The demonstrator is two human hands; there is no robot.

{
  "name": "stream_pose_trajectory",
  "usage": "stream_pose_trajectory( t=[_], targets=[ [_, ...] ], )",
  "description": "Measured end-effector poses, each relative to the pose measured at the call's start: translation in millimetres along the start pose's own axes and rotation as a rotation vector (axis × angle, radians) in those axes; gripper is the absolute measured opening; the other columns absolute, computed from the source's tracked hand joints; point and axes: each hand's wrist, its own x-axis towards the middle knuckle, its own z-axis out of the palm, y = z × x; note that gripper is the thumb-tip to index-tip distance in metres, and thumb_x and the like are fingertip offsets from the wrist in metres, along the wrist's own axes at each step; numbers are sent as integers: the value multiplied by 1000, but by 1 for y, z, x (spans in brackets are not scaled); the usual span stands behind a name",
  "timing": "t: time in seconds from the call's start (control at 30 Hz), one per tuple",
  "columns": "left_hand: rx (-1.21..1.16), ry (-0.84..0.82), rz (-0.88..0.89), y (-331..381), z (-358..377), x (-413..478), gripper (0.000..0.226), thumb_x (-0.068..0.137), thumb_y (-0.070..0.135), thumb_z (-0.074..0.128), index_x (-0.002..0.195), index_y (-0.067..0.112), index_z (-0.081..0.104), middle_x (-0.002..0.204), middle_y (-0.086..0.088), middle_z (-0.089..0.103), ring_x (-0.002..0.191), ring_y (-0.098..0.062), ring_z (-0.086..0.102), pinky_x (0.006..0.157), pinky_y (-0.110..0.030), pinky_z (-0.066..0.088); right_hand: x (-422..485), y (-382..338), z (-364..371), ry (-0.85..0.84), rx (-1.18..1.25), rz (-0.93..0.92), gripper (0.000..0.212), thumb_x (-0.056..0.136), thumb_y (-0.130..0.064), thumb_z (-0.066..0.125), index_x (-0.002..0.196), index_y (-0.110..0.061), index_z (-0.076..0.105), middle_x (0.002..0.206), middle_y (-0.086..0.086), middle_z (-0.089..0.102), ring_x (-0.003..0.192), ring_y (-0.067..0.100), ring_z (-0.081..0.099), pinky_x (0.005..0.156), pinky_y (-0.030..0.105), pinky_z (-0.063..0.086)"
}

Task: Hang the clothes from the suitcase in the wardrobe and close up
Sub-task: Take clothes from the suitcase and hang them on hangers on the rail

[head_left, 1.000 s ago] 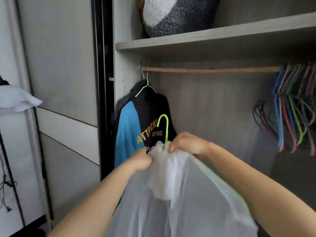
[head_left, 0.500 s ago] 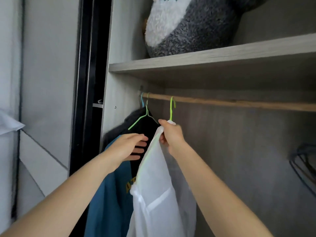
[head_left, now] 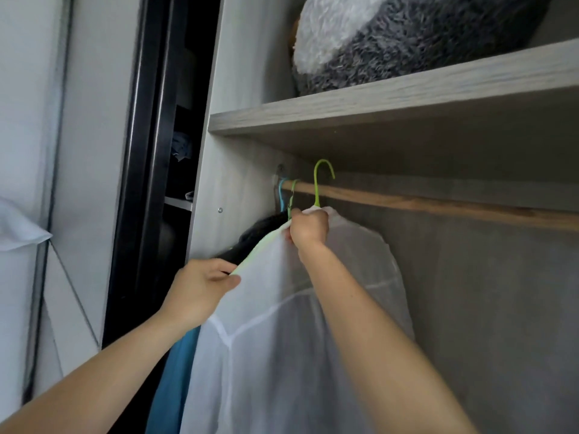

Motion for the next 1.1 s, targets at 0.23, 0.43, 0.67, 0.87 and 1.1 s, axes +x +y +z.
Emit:
stream_pose_trajectory(
  t=[0.23,0.43,0.67,0.87,1.1],
  targets=[
    [60,142,73,-19,1,9,29,88,13,68,74,38,68,66,28,68,67,12,63,58,0,43,13,39,14,-179,-132,10,44,86,-43,57,85,0,65,77,18,69,60,25,58,59,33,48],
    [176,204,78,-37,-2,-3,24,90,9,61,101,27,74,82,14,72,75,0,67,72,-17,51,-7,41,0,-230,-363,-93,57,91,-57,47,113,-6,59,107,15,68,103,34,63,84,36,47],
    [90,297,18,-73,-10,-57,34,88,4,63,112,27,58,91,11,65,70,-3,61,67,-20,47,-114,83,-5,-157,-239,-264,34,93,-23,56,121,-8,44,112,10,57,94,26,56,82,32,42],
    [179,294,-255,-136,-46,-171,29,89,3,56,114,16,59,104,0,66,75,-7,60,65,-11,44,-262,154,-6,-478,-423,-269,25,95,-18,54,117,-8,49,113,3,47,82,16,53,80,34,48],
    [562,135,-631,-210,-155,-376,32,89,9,52,120,12,60,121,-7,63,107,-25,59,90,-32,43,-461,195,0,-891,-679,-152,36,95,-26,53,125,-9,44,125,6,41,92,29,57,78,36,47]
  ],
)
